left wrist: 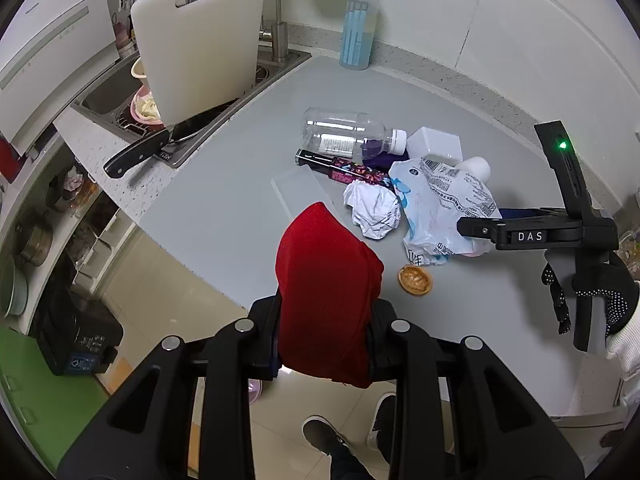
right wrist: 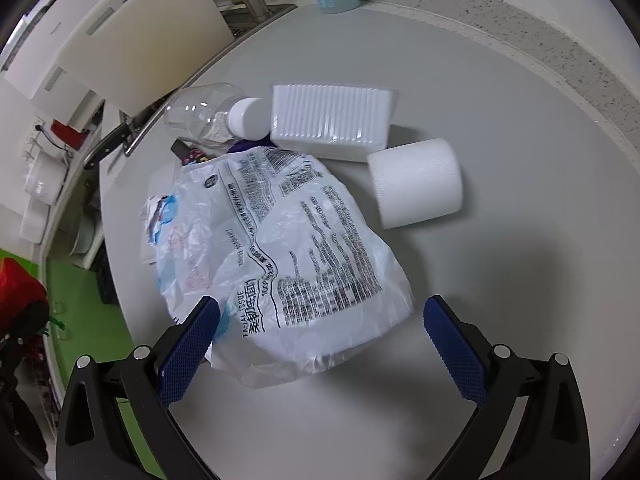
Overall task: Collect trash
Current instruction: 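Grasp the crumpled white plastic bag with the right tool while the left holds the red cloth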
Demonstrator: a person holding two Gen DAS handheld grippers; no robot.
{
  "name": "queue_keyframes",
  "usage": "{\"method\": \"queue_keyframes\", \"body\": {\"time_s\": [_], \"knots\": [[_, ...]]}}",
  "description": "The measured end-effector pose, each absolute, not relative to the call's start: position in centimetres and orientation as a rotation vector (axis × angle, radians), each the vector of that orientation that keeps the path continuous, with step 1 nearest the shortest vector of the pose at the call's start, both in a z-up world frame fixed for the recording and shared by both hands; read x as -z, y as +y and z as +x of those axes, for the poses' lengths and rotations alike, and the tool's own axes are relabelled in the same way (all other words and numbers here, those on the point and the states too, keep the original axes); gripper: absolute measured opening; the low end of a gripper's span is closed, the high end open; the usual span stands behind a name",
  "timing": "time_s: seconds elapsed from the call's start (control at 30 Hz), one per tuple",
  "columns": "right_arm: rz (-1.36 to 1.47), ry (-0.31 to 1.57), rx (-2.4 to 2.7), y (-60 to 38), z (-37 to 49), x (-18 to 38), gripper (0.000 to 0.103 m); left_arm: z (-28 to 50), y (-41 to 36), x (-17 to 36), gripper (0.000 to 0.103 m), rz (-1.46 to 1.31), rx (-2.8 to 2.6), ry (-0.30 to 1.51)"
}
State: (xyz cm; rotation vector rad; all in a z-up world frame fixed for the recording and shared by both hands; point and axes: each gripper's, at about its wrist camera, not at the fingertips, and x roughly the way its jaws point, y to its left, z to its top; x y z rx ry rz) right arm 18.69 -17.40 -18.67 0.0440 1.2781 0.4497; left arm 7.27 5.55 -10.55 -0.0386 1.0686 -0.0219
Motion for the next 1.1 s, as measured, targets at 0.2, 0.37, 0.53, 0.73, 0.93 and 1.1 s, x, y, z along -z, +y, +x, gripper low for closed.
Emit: {"method": "queue_keyframes", "body": {"time_s": [0.2,0.37,0.53,0.73,0.93,1.1], "knots": [[0.053,1.276,-0.464,-17.2,18.6,18.4,0.062,7.2,5.6,10.8,0.029,-0.045,0.023,1.074],[0.077,1.253,-0.480,-17.7,18.4,17.5,0.040,7.3,5.5,10.7,0.029,-0.052,0.027,1.071],[0.104,1.214,-0.493,-17.9,18.2,15.8,0.022,7.1,5.4,10.5,0.029,-0.054,0.035,1.064],[0.102,1.138,-0.495,-18.5,17.3,12.5,0.017,6.8,5.0,9.5,0.029,-0.049,0.040,1.039],[0.043,1.036,-0.515,-17.8,14.8,8.0,0.017,5.6,5.5,8.1,0.029,-0.046,0.023,1.006],[-0.017,0.983,-0.578,-15.0,11.7,6.1,0.017,3.2,7.1,7.6,0.029,-0.056,-0.016,0.990]]}}
